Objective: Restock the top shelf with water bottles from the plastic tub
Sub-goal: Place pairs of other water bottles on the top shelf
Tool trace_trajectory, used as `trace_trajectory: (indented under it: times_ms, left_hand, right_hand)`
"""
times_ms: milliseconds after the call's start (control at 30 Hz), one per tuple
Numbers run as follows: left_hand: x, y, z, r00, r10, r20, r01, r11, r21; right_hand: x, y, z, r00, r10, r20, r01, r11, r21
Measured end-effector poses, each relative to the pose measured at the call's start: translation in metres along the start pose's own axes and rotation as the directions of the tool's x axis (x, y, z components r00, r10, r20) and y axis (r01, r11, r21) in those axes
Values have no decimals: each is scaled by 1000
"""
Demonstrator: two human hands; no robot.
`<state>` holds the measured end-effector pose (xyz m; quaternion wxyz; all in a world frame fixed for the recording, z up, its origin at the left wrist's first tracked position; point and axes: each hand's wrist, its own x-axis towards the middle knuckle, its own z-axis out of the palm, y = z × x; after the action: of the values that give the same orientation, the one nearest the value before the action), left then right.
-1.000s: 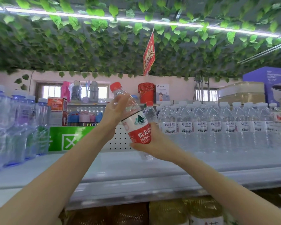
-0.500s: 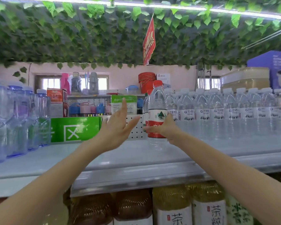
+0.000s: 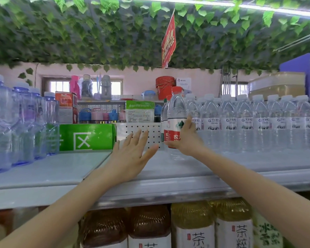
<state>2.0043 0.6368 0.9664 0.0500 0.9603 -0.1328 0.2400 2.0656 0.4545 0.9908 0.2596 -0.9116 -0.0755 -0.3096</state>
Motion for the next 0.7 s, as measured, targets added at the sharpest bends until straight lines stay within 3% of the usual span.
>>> trace_trajectory:
  times_ms: [133,233,300,433,700]
  left_hand:
    - [-1,0,1,1000,4,-10,-4,1000,9]
    - [-2,1,1,999,22,-46,-22,1000,12]
    - [-1,1,1,999,25,-44,-24,999,22]
    - [1,1,2,1000,28,-6,-27,998,48]
    - [-1,1,2,999,26,-30,-26,1000,0]
  right_hand:
    - [-4,4,-11,993,-122,-5,114,943,-313]
    - [-4,15,-17,940,-341,5,288,787,-546]
    - [-1,21,-18,910,-412,47,338,672,-659]
    - [6,24,-19,899,-427,102,355,570,-741]
    - [17,25,-15,894,-429,127,341,470,-814]
